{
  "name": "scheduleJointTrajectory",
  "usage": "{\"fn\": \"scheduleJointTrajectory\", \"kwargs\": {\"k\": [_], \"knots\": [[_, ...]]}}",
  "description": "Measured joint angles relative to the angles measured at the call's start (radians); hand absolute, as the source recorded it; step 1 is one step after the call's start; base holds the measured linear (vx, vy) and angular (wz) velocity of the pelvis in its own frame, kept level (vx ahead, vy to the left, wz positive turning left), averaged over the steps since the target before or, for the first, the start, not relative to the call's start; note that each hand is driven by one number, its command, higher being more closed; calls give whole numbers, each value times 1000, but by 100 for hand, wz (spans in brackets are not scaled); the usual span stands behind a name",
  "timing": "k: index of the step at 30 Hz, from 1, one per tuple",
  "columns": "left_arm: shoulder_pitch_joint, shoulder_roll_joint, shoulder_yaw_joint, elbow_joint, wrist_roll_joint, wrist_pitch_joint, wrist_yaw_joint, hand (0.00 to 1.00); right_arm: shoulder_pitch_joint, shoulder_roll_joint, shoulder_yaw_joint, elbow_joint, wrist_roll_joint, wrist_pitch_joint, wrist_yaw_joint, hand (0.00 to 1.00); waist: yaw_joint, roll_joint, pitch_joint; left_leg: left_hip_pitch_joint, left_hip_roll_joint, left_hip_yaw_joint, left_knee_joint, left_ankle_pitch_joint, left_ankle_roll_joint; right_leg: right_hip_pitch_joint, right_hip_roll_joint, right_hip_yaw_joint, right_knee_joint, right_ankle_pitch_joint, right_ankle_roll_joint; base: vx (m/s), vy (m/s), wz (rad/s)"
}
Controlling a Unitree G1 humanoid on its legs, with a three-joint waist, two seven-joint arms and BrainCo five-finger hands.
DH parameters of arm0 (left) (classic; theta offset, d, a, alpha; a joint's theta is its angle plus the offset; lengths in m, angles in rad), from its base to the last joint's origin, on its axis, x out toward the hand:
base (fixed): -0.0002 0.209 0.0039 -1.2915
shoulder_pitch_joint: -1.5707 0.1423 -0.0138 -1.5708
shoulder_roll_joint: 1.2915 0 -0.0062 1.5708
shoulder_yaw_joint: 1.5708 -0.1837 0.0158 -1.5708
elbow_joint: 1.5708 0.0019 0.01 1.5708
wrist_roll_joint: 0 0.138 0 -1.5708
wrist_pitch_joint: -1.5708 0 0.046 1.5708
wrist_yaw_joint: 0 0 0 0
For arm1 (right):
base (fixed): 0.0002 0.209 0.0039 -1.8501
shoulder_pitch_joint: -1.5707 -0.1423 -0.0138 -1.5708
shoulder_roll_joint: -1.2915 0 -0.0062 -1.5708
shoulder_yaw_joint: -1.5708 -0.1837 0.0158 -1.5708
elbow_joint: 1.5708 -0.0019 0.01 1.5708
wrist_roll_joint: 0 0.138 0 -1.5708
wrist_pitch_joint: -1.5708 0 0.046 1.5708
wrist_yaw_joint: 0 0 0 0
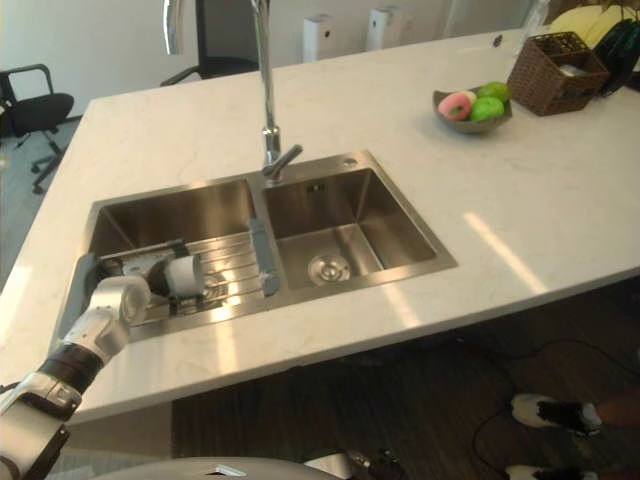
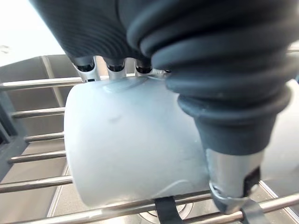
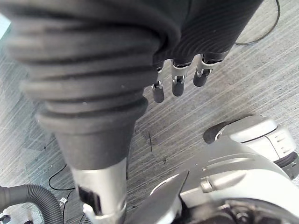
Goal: Walk over to the sink, pick up the cup, carry it to the dishwasher, place the cup inside the dishwasher, then close the dishwasher door
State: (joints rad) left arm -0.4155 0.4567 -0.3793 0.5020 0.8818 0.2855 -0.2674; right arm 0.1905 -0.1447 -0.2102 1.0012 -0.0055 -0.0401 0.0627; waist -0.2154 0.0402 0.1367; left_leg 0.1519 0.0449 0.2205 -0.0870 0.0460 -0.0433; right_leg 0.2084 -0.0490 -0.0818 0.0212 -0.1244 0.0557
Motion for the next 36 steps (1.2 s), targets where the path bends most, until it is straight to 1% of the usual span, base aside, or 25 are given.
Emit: {"fn": "scheduleJointTrajectory", "kwargs": {"k": [3,6,8,9,10,11,12,14,15,16,17,20,21,23,24,26,29,30,31,33,34,35,36], "knots": [[-1,-7,27,19,-19,-2,0,100,-1,-4,-1,0,0,5,17,0,1,0,0,2,0,1,0,-1,0,0,1,11,0,1,2,-16,-9,-6],[1,-5,55,35,-129,-38,6,100,-3,-8,-1,1,-1,8,24,0,4,-1,0,3,-2,1,0,-3,0,0,0,15,0,3,5,-10,-6,-3],[22,5,66,67,-224,-112,81,100,-8,-12,-1,9,-3,20,28,0,7,-1,-1,4,-2,2,0,-3,0,1,0,17,0,6,6,0,0,0],[32,8,67,69,-244,-133,103,100,-10,-13,-2,12,-5,20,31,0,9,-1,-1,4,-2,3,0,-3,1,1,0,17,-1,8,6,-22,-11,-3],[53,8,74,70,-279,-171,147,100,-15,-13,-2,21,-13,19,40,0,13,-2,-1,4,-2,4,0,-3,1,1,0,19,-1,10,7,-23,-8,-3],[71,9,82,70,-312,-218,176,100,-18,-16,-2,27,-26,17,46,0,16,-2,-1,5,-2,4,0,-3,1,1,0,20,-5,11,8,-39,-7,-3],[71,11,82,75,-321,-236,181,100,-20,-18,-2,29,-32,17,48,0,20,-3,-2,6,-2,4,0,-3,1,1,0,20,-6,11,8,-46,-5,-5],[81,25,84,90,-372,-299,218,100,-27,-23,0,31,-41,16,61,0,19,-2,-2,7,-4,10,0,-4,3,0,-2,28,-9,13,10,-41,-3,-8],[86,29,87,90,-391,-310,226,100,-27,-23,0,33,-41,16,61,0,18,-2,-2,7,-4,11,0,-4,3,0,-3,29,-11,14,10,-23,0,-8],[100,33,103,81,-444,-333,242,100,-27,-23,0,33,-42,16,61,0,18,-2,-2,8,-5,14,0,-6,5,-1,-4,33,-13,15,12,-14,3,-8],[114,35,113,68,-489,-339,250,100,-27,-24,1,33,-42,16,60,0,19,-2,-2,7,-8,17,0,-8,8,-1,-7,35,-17,16,13,-8,5,-7],[136,34,140,34,-575,-362,267,100,-27,-25,2,32,-42,16,59,0,21,-2,-2,6,-17,17,0,-12,13,1,-16,33,-23,19,18,3,5,-1],[157,24,146,1,-626,-370,272,100,-25,-25,2,32,-41,15,56,0,25,-2,-2,5,-22,16,0,-14,17,2,-19,30,-27,20,20,0,0,0],[183,-14,159,-56,-714,-373,274,100,-23,-23,7,31,-41,15,46,0,29,-7,-3,3,-29,5,0,-15,18,9,-27,15,-28,20,22,20,8,15],[191,-35,167,-75,-736,-374,275,100,-23,-23,13,29,-41,15,35,0,31,-8,-4,2,-31,-1,0,-15,19,12,-28,10,-29,21,22,5,-4,18],[210,-71,186,-109,-800,-380,282,100,-20,-17,31,22,-41,15,16,0,41,-22,-1,3,-32,-6,0,-14,19,17,-29,3,-30,20,22,-19,-15,9],[231,-101,196,-139,-859,-387,296,100,-3,-8,34,-4,-41,15,10,0,49,-32,-2,-2,-34,-18,0,-13,21,17,-32,-15,-29,19,23,-23,-21,11],[236,-112,206,-140,-871,-390,305,100,-2,-3,34,-6,-41,15,4,0,50,-32,-2,-4,-35,-21,0,-13,21,17,-32,-17,-29,19,23,-14,-17,13],[249,-134,233,-149,-908,-395,326,100,1,3,35,-7,-40,14,-10,0,51,-32,-2,-6,-36,-25,0,-12,22,17,-33,-20,-29,18,24,-14,-18,13],[277,-161,275,-217,-967,-397,353,100,10,11,34,-14,-39,13,-22,0,54,-33,-2,-12,-37,-34,0,-10,22,16,-33,-34,-29,17,24,-12,-24,15],[294,-174,300,-274,-1004,-403,368,100,15,13,35,-17,-39,15,-25,0,62,-35,-2,-13,-37,-38,0,-10,22,17,-33,-38,-28,16,23,-4,-31,11],[303,-189,320,-329,-1048,-415,385,100,28,14,35,-28,-36,13,-29,0,75,-35,-2,-13,-37,-40,0,-10,22,17,-33,-40,-27,14,23,-2,-31,8],[307,-197,329,-359,-1067,-424,395,100,35,15,35,-34,-29,12,-29,0,81,-35,-2,-14,-37,-42,0,-10,22,18,-33,-42,-26,13,23,0,-31,9]]}}
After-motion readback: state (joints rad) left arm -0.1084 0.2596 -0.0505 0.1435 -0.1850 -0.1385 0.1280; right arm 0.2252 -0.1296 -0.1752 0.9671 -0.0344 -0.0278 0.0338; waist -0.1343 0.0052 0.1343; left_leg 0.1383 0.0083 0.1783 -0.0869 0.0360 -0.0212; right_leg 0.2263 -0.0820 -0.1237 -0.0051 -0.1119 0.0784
